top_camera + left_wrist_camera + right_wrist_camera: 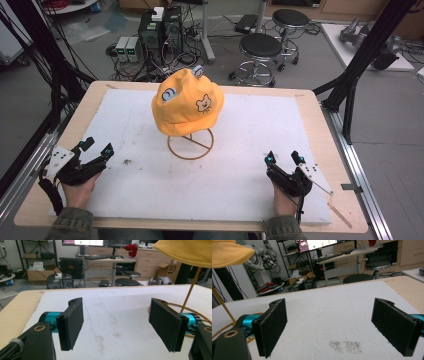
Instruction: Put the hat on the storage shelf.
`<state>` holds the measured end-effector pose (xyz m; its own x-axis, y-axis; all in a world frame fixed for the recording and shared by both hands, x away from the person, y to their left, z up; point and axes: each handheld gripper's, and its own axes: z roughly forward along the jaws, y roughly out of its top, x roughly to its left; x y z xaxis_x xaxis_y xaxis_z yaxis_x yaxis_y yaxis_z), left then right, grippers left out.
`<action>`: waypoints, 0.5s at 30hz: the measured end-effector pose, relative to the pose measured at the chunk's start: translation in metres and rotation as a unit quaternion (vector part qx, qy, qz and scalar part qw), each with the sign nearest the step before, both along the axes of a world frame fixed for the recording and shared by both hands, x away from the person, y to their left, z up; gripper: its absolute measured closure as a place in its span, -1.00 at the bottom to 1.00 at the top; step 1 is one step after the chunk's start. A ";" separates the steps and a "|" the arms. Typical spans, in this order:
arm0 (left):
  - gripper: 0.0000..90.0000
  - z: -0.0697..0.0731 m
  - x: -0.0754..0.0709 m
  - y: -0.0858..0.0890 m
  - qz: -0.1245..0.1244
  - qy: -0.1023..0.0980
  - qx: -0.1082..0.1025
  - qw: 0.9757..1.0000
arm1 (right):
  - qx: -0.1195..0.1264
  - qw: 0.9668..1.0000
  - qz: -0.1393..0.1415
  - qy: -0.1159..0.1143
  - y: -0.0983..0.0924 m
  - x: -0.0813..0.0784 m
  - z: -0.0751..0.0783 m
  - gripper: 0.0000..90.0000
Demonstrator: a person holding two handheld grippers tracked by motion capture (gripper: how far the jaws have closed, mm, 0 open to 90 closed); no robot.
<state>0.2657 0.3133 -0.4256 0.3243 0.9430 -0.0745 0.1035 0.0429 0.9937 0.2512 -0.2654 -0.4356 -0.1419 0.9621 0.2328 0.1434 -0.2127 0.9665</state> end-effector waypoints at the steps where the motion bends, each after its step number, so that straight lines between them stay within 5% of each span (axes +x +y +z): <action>1: -0.37 0.000 -0.001 0.001 0.000 0.001 -0.001 1.000 | 0.000 1.000 0.003 0.001 0.000 0.000 0.000 -0.73; 7: -0.37 -0.004 -0.001 0.003 -0.005 0.007 -0.019 1.000 | 0.001 1.000 0.005 0.003 0.001 0.001 0.000 -0.73; 15: -0.37 -0.005 0.000 0.003 -0.008 0.009 -0.018 1.000 | 0.000 1.000 0.007 0.007 0.001 0.001 -0.001 -0.73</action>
<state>0.2656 0.3161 -0.4304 0.3381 0.9342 -0.1142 0.1230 0.0764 0.9895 0.2526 -0.2646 -0.4362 -0.1527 0.9598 0.2357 0.1602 -0.2113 0.9642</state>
